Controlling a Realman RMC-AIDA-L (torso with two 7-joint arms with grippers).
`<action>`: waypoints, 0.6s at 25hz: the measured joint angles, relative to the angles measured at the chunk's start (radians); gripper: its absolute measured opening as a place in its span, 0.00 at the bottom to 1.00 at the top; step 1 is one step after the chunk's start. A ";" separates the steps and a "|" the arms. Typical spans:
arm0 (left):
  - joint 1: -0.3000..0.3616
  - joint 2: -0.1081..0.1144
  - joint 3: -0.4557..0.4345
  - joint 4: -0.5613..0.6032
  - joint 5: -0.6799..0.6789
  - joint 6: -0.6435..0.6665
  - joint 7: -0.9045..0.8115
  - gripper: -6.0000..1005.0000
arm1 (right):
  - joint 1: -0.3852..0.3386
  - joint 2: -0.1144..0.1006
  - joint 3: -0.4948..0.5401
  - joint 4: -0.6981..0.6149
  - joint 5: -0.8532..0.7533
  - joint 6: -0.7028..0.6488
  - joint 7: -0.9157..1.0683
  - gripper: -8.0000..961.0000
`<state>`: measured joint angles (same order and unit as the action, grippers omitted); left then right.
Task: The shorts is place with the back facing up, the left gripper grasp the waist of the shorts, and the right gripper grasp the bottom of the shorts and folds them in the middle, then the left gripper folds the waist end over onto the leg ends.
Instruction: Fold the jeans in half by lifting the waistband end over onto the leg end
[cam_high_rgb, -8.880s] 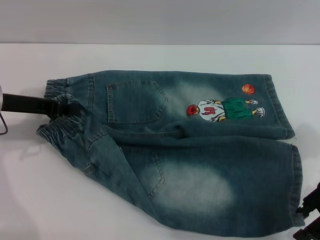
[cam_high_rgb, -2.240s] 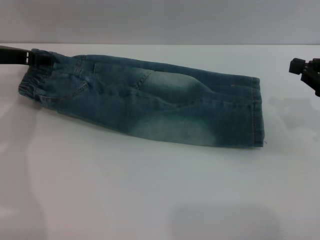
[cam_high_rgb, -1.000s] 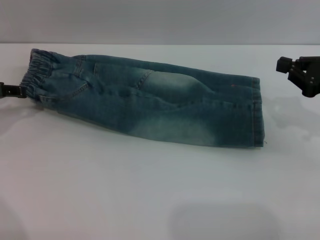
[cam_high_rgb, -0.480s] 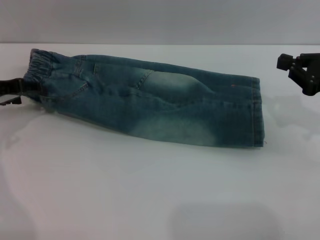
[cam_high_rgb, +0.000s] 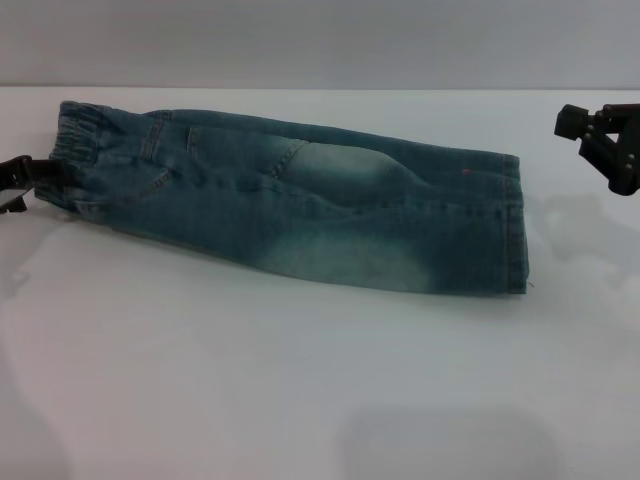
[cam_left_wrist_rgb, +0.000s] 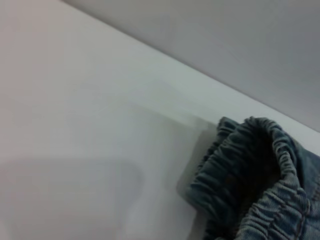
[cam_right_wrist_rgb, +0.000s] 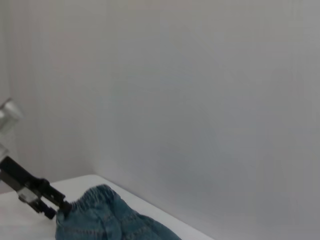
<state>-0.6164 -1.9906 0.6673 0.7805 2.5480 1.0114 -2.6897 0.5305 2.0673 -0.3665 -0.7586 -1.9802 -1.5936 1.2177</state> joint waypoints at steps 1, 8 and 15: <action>0.000 0.000 0.000 -0.006 0.001 -0.007 -0.002 0.84 | -0.002 0.000 0.000 -0.002 0.005 -0.009 0.000 0.01; -0.008 -0.006 0.002 -0.013 0.002 -0.032 -0.005 0.84 | -0.003 -0.001 0.000 -0.001 0.006 -0.009 -0.001 0.01; -0.032 -0.013 0.009 -0.014 0.000 -0.016 0.004 0.84 | -0.003 -0.001 0.009 -0.001 0.006 -0.007 -0.001 0.01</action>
<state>-0.6483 -2.0040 0.6759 0.7669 2.5476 0.9953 -2.6862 0.5276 2.0661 -0.3572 -0.7594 -1.9741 -1.6005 1.2164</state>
